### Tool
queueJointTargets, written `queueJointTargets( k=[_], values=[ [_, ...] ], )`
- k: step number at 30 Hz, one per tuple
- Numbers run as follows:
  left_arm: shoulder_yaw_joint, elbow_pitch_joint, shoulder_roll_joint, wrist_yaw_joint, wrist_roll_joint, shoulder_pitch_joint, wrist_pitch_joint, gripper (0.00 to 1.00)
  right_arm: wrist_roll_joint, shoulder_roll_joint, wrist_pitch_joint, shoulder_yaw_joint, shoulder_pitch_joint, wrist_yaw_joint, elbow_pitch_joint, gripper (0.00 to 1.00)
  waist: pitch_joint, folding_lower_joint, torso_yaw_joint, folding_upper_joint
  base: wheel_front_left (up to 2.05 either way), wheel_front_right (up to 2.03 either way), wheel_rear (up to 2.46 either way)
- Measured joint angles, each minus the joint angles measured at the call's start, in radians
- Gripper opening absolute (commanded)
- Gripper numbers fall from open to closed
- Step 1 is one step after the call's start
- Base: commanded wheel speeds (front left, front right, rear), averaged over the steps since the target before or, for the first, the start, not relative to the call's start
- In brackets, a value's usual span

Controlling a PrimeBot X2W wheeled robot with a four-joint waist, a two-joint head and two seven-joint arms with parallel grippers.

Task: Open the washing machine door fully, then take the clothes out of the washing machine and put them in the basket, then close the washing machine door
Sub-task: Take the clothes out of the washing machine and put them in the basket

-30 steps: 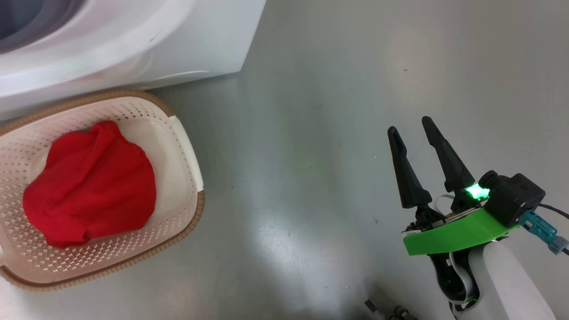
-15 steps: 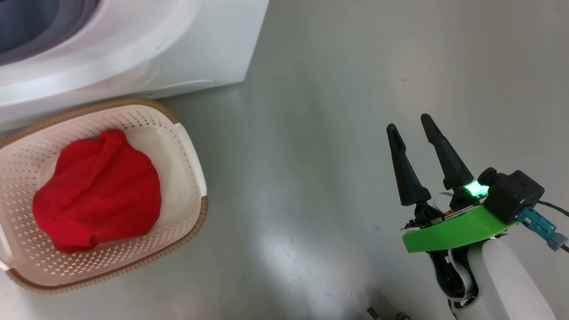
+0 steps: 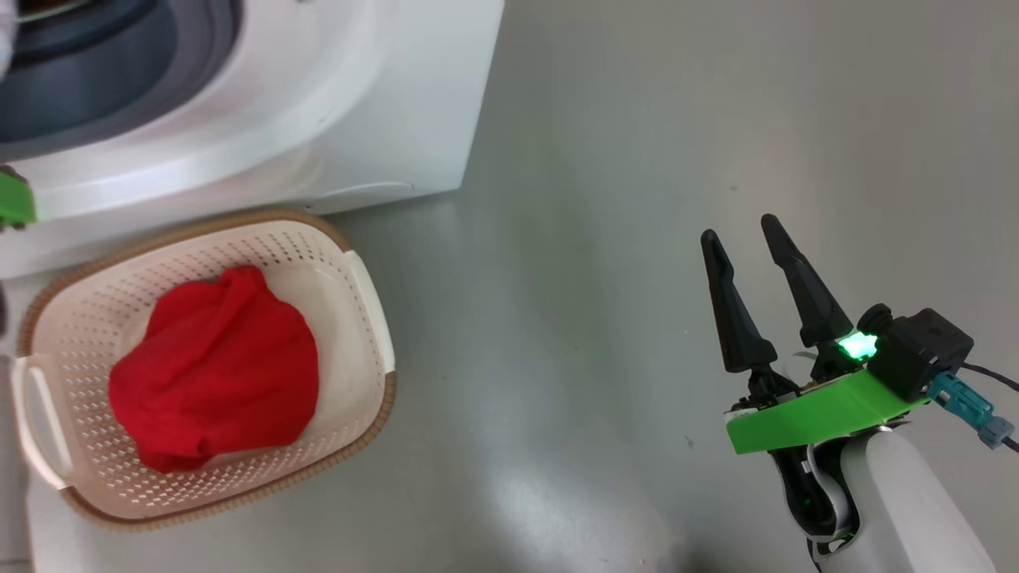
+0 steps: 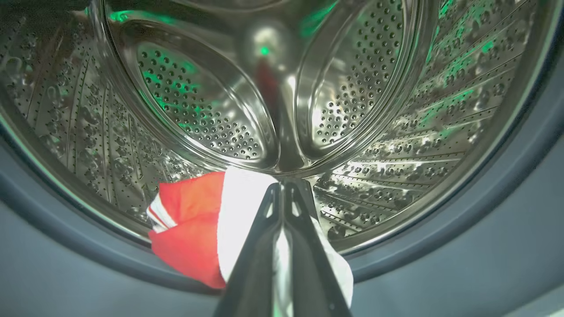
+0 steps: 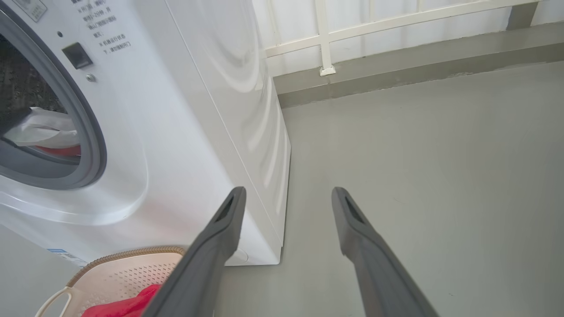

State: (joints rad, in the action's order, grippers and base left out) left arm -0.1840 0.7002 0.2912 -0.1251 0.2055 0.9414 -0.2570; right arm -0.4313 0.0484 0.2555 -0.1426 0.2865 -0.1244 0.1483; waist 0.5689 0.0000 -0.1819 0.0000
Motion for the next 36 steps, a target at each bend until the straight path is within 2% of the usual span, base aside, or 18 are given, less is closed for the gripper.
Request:
queueJointTargets(
  k=[17, 36],
  values=[
    [0.002, -0.330, -0.078, 0.000, 0.114, -0.259, 0.000, 0.00, 0.016, 0.001, 0.000, 0.044, -0.080, 0.000, 0.025, 1.00, -0.117, 0.0000, 0.072, 0.0000, 0.00, 0.00, 0.00],
    [-0.049, -0.734, -0.119, 0.000, 0.131, -0.399, -0.001, 0.00, 0.019, 0.000, 0.000, 0.059, -0.099, 0.000, 0.041, 1.00, -0.173, 0.0001, 0.115, 0.0000, 0.00, 0.00, 0.00]
  ],
)
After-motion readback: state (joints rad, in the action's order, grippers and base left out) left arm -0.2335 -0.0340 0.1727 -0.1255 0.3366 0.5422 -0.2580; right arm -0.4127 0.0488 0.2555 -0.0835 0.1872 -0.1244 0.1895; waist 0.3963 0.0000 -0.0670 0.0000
